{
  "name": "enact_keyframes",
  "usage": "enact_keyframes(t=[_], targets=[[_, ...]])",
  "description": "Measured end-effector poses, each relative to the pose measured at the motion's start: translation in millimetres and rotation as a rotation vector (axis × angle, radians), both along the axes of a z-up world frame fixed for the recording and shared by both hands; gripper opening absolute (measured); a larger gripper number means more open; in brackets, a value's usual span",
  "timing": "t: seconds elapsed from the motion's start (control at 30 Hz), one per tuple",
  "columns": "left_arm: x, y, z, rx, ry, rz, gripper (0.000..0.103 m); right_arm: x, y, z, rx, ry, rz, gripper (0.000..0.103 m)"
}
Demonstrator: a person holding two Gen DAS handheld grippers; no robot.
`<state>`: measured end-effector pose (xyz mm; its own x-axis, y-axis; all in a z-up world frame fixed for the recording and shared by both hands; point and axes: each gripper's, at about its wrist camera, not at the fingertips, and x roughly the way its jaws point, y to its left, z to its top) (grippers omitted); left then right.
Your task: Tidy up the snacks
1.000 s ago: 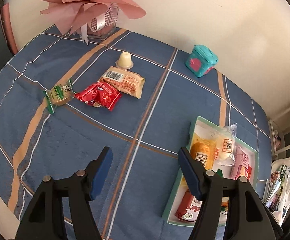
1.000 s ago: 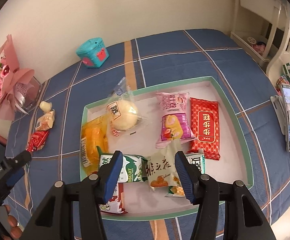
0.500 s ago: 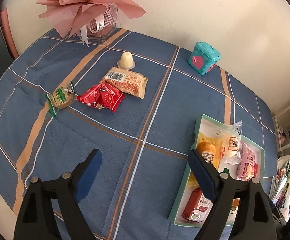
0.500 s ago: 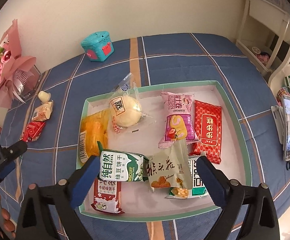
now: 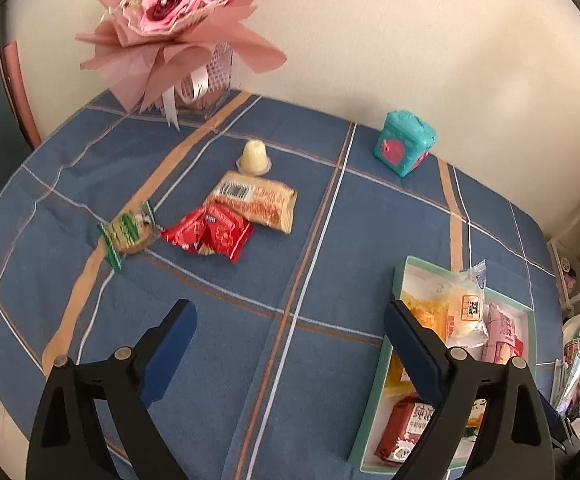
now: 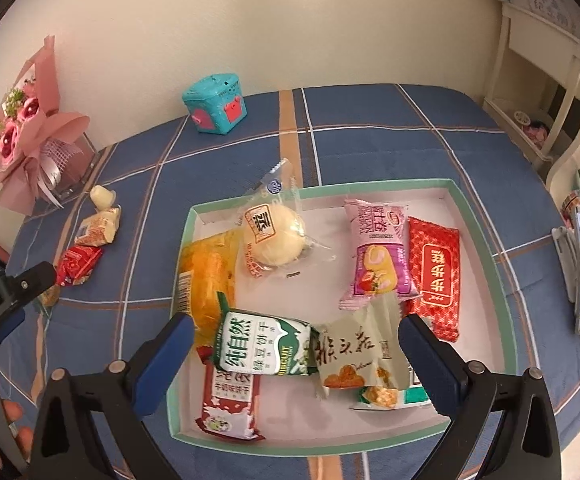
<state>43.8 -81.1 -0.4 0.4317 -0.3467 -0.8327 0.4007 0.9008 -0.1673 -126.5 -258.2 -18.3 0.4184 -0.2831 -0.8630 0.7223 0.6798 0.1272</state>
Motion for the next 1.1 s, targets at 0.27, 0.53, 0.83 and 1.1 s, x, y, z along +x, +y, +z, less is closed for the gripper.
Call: enact_keyframes(t=[0.27, 0.53, 0.83, 1.1], targets=[[7.5, 0.2, -3.7, -0.047, 0.057, -0.026, 0.095, 7.8, 1.6, -2.2, 0.024, -0.003, -0.026, 0.103], [17.2, 6.7, -2.5, -0.045, 0.027, -0.039, 0.095, 21.9, 7.0, -4.4, 0.020, -0.031, -0.027, 0.103], [36.5, 27.6, 1.6, -0.043, -0.005, 0.027, 0.095, 46.0, 28.1, 1.5, -0.034, -0.066, 0.023, 0.103], [55.6, 59.0, 3.7, -0.055, -0.011, 0.109, 0.095, 76.5, 63.4, -4.7, -0.024, -0.073, 0.116, 0.103]])
